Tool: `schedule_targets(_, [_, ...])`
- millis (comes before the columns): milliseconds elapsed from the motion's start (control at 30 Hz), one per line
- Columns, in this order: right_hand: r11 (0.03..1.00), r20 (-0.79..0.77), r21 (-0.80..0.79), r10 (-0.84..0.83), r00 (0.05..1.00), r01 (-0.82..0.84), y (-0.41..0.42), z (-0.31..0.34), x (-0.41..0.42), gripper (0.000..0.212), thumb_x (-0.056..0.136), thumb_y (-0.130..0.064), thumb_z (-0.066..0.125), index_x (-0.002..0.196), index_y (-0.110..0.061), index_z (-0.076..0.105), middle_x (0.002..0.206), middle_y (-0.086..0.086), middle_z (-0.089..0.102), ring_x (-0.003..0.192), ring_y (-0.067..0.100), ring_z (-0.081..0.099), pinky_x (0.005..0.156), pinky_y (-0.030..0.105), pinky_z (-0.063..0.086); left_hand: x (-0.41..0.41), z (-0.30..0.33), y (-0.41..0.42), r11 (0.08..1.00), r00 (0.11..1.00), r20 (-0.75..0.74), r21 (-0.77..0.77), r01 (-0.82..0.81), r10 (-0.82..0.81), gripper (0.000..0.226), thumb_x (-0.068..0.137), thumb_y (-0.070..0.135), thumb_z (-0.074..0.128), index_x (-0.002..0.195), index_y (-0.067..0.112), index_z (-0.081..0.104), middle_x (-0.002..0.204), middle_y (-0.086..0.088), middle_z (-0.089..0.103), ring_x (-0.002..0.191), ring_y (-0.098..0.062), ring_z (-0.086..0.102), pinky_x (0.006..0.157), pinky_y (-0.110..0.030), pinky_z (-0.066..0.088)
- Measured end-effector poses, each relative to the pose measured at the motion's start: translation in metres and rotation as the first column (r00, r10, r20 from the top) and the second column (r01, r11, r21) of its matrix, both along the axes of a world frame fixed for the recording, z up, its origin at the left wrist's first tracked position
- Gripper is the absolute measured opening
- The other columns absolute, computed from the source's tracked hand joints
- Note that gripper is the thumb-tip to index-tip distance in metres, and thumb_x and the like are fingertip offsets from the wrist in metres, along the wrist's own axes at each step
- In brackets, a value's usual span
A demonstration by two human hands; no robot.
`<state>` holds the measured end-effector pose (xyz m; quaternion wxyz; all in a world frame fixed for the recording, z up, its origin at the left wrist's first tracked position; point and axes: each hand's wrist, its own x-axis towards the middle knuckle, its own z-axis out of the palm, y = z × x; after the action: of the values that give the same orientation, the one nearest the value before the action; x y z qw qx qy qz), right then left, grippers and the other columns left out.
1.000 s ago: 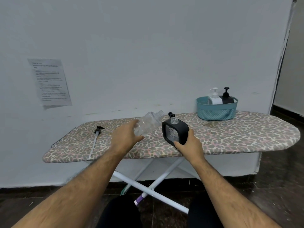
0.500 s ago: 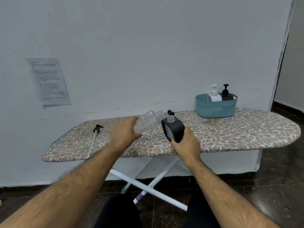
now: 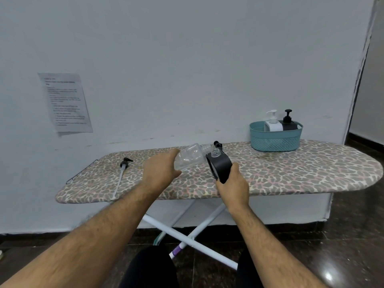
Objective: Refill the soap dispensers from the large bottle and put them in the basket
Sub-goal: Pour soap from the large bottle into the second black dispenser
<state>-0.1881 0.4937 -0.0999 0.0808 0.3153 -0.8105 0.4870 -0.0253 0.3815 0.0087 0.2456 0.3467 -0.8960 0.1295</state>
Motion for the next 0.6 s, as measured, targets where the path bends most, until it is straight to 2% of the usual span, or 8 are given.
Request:
schedule_targets(167, [1.0, 0.03, -0.022, 0.002, 1.0, -0.001, 0.0, -0.001, 0.0, 0.051, 0.082, -0.025, 0.074, 0.12, -0.017, 0.042, 0.089, 0.001, 0.063, 0.077, 0.021, 0.064, 0.063, 0.035, 0.057, -0.001, -0.001, 0.0, 1.0, 1.0, 0.0, 0.006, -0.008, 0.008, 0.072, 0.083, 0.046, 0.074, 0.145, 0.027, 0.041, 0.112, 0.003, 0.07, 0.097, -0.019, 0.067, 0.075, -0.035, 0.056])
schedule_targets(433, [0.999, 0.043, -0.033, 0.0, 0.999, 0.002, 0.002, -0.002, 0.0, 0.049, 0.082, -0.026, 0.075, 0.116, -0.02, 0.04, 0.091, 0.0, 0.064, 0.077, 0.021, 0.064, 0.062, 0.035, 0.058, -0.007, 0.007, 0.0, 0.999, 0.999, 0.039, -0.04, -0.004, 0.006, 0.068, 0.084, 0.043, 0.074, 0.143, 0.027, 0.043, 0.115, 0.003, 0.069, 0.099, -0.019, 0.066, 0.073, -0.034, 0.055])
schedule_targets(600, [0.999, 0.058, -0.034, 0.003, 0.998, -0.001, 0.002, -0.002, -0.002, 0.046, 0.083, -0.026, 0.073, 0.114, -0.019, 0.041, 0.089, 0.0, 0.063, 0.074, 0.02, 0.062, 0.058, 0.027, 0.047, -0.01, 0.013, 0.0, 0.997, 0.997, 0.07, -0.081, -0.008, 0.014, 0.066, 0.085, 0.042, 0.073, 0.142, 0.025, 0.044, 0.112, 0.003, 0.069, 0.097, -0.02, 0.066, 0.069, -0.031, 0.048])
